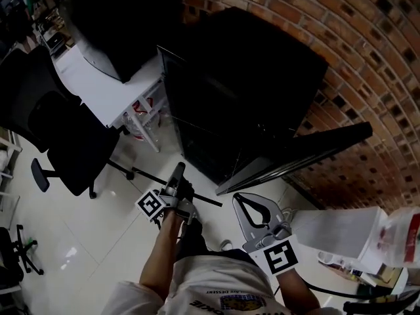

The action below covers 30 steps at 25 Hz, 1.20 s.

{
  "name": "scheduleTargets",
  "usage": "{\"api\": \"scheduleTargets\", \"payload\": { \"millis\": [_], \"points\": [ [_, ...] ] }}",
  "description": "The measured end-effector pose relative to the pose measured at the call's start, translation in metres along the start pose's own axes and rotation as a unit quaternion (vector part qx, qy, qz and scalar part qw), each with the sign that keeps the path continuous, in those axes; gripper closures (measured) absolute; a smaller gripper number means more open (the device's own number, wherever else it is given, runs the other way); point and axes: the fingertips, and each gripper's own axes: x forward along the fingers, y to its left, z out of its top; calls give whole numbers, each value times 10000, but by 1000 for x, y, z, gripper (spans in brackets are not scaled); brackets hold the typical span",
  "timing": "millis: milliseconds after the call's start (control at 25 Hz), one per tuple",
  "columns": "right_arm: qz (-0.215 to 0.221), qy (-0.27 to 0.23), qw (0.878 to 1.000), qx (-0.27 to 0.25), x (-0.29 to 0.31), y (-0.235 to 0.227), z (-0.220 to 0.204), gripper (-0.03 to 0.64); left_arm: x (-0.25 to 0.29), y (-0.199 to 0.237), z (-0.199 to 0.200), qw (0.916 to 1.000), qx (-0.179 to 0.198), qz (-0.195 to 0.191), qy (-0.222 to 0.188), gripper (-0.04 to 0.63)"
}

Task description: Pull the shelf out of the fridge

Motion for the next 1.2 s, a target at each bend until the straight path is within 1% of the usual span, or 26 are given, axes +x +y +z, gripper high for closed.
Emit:
{"api": "scheduleTargets", "payload": {
  "millis": [200, 440, 680, 920, 1200],
  "points": [
    [78, -230, 9997, -27, -21, 3, 10, 612, -46, -52, 5, 9986, 247, -125, -446, 589],
    [190, -470, 9987, -86, -42, 8, 17, 612, -86, -124, -5, 9927, 668, -648, -769, 589],
    [210, -811, 9965, -78, -65, 12, 34, 612, -120, -185, -22, 9836, 900, -1085, -1127, 591],
    [223, -1105, 9936, -32, -81, 14, 45, 612, -149, -223, -33, 9765, 1040, -1261, -1404, 589],
    [259, -1151, 9930, -90, -91, 17, 43, 614, -168, -249, -46, 9713, 1142, -1392, -1552, 589]
  ]
}}
